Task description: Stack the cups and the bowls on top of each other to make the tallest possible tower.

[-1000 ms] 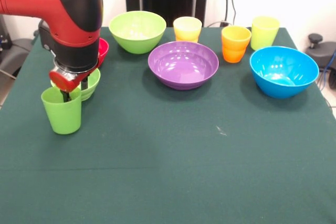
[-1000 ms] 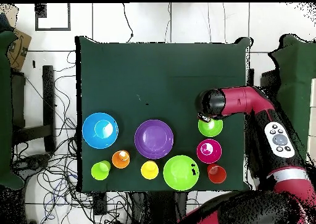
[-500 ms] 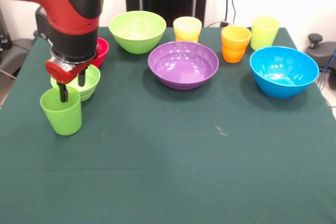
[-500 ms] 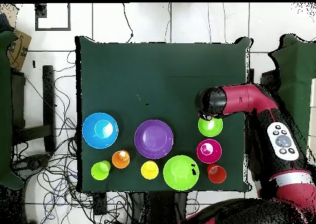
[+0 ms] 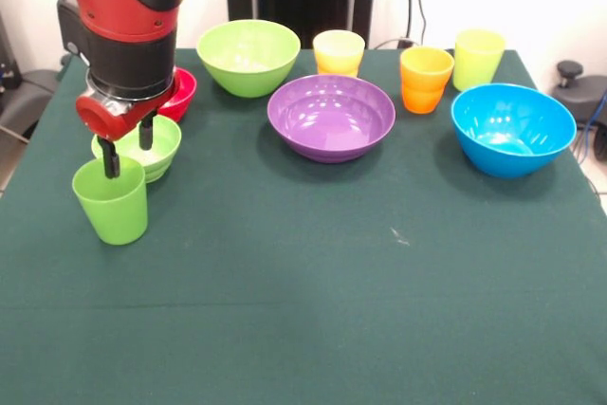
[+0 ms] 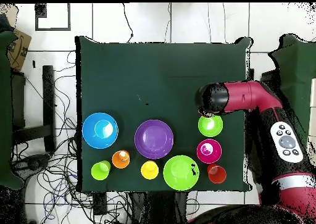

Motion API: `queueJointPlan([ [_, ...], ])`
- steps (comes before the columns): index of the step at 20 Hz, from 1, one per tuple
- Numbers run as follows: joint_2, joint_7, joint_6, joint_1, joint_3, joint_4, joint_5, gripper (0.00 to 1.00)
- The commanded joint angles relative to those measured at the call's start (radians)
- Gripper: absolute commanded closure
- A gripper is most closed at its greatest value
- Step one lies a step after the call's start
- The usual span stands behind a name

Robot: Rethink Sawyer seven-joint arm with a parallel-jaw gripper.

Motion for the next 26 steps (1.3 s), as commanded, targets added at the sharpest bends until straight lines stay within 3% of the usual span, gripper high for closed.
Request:
queueJointPlan([
  [1,0.043,-0.069,0.042,0.011,0.004,0.017,0.016,0.00],
  [10,0.093,-0.095,0.042,-0.002,-0.011,-0.005,-0.008,0.00],
  [21,0.097,-0.049,0.050,0.044,-0.016,-0.002,-0.008,0.00],
  [22,0.097,-0.050,0.052,0.045,-0.015,-0.003,-0.005,1.00],
  [26,0.094,-0.050,0.052,0.046,-0.013,0.000,0.000,1.00],
])
